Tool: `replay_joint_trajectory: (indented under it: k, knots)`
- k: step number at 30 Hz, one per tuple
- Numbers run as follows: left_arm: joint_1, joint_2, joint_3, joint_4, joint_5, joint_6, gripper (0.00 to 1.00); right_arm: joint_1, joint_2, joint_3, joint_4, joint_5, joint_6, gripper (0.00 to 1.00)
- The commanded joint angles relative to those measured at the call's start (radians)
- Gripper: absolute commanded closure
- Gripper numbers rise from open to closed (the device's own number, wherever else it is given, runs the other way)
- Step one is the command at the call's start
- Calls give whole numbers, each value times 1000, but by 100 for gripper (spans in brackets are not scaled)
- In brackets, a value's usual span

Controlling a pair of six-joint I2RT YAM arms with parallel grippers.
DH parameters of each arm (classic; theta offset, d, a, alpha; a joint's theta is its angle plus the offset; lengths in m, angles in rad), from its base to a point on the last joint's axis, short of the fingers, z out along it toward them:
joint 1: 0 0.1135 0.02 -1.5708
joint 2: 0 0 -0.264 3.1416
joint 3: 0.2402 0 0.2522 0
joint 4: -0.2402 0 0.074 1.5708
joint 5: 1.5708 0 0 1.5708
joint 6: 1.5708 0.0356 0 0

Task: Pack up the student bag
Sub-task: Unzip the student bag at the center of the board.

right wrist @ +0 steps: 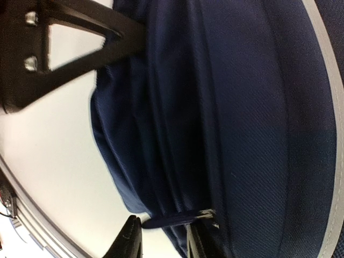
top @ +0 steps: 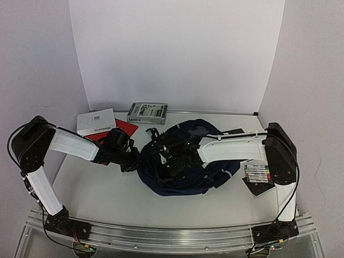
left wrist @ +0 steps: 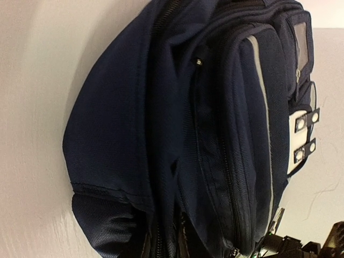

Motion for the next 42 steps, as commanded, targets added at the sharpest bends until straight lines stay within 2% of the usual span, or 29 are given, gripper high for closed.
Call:
replay_joint_trajectory:
  k: [1,6,10,17,24,30,38,41,42]
  knots:
    - [-40,-128,2,-126,-47,87,73,12,-103,23,118,-21,-32,60]
    - [-40,-226,16,-228,-146,165,49,11,-237,-89,118,36,-161,43]
    - [-40,-270,-3,-202,-138,229,37,16,-279,-193,120,92,-323,39]
    - [-41,-332,-31,-140,-59,343,30,67,-287,-324,186,350,-462,35]
    - [-42,-374,-57,-114,-48,347,29,82,-257,-353,258,432,-504,29]
    - [-42,-388,-73,-106,-32,340,28,101,-190,-343,276,559,-525,31]
    - [-42,-412,-77,-110,-24,344,27,110,-122,-335,291,597,-540,30]
    - [-42,-415,-78,-108,-17,354,27,112,-99,-332,290,684,-516,47]
    - [-42,-415,-78,-104,-10,359,27,112,-103,-333,290,719,-501,58]
